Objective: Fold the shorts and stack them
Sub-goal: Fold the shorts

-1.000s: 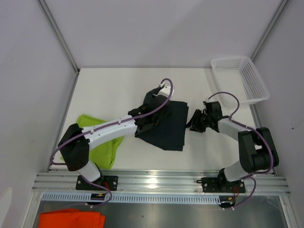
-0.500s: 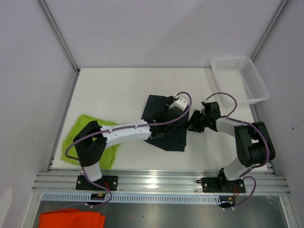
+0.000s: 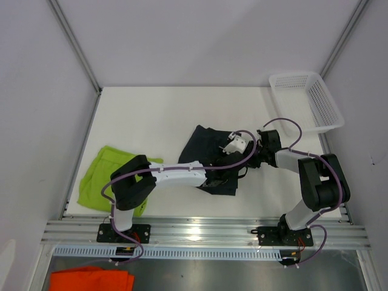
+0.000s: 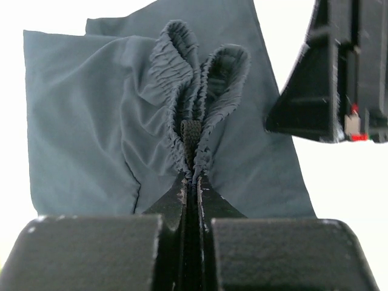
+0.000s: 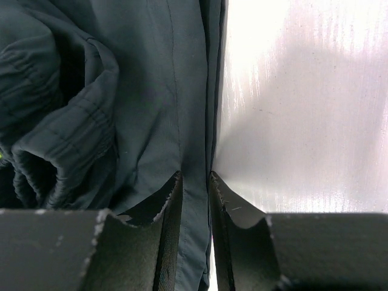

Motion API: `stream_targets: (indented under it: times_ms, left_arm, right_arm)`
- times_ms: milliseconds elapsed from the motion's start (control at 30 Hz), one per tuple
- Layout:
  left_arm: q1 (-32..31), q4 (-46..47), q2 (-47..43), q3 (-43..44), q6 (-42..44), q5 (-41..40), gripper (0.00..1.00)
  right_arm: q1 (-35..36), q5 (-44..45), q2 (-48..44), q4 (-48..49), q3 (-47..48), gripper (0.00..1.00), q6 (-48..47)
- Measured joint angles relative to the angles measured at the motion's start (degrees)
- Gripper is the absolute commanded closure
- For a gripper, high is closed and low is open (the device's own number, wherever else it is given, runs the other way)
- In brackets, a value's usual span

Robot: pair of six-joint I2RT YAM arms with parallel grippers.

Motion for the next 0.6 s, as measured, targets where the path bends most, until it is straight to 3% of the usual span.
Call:
stream_targets:
  times_ms: [333,600]
  left_arm:
    - [0.42,-9.11,4.72,4.76,-15.67,-4.48,0.98]
    - [1.25,-15.87,4.72,11.06,-20.41,-6.56,0.98]
  right_arm:
    - [0.0,-0.04,0.07,0.09,0.0,0.73,0.0]
    - [0.0,-0.02,0.07,-0.02,0.02,0.77,-0.17]
